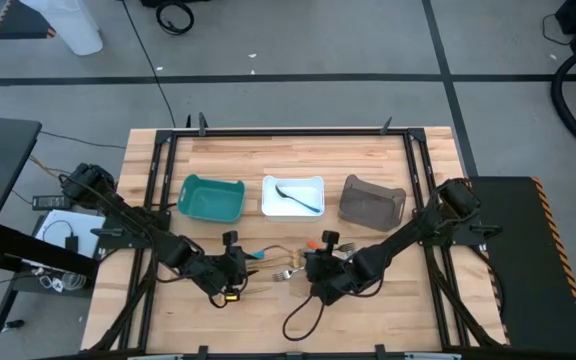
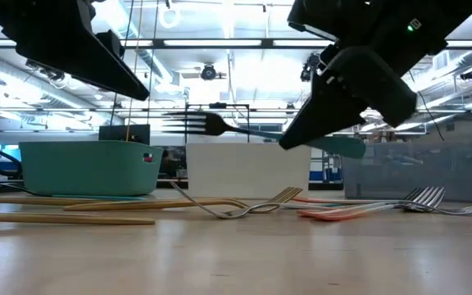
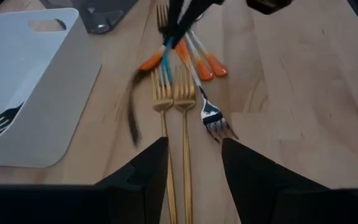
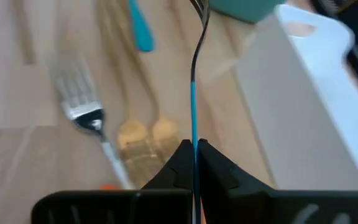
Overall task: Sort silverware by color (type)
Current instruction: Put the blue fork into the white bin
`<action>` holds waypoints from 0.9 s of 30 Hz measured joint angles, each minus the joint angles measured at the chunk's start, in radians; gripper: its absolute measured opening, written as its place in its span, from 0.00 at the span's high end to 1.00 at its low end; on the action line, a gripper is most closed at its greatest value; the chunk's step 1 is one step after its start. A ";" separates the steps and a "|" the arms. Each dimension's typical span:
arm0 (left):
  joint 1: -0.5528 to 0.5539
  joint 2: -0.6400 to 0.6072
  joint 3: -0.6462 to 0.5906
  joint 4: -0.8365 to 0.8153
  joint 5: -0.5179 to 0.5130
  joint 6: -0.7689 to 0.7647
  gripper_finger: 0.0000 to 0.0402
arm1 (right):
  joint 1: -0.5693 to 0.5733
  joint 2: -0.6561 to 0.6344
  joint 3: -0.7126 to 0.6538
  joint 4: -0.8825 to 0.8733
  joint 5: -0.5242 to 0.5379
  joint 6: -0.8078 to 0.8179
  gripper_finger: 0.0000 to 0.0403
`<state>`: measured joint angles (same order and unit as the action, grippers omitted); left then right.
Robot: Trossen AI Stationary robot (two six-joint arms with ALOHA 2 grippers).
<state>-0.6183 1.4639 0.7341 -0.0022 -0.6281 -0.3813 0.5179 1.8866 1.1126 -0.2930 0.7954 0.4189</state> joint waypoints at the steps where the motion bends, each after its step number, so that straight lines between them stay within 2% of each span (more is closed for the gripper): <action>1: 0.000 0.000 0.000 0.013 -0.001 0.000 0.60 | -0.003 -0.004 0.000 -0.022 0.017 0.017 0.97; 6: -0.009 0.000 0.000 0.084 -0.001 0.047 0.60 | -0.021 -0.013 0.000 -0.088 0.093 0.050 0.97; 12: -0.010 0.000 0.001 0.087 0.010 0.052 0.60 | -0.069 -0.030 0.001 -0.104 0.098 0.011 0.97; 19: -0.015 0.000 0.001 0.101 0.066 0.046 0.60 | -0.124 -0.120 0.000 -0.087 0.096 -0.101 0.97; 27: 0.012 0.000 0.000 0.067 0.060 0.075 0.60 | -0.254 -0.147 0.000 0.068 -0.081 -0.394 0.97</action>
<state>-0.6066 1.4640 0.7345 0.0649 -0.5679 -0.3060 0.2634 1.7397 1.1130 -0.2246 0.7146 0.0251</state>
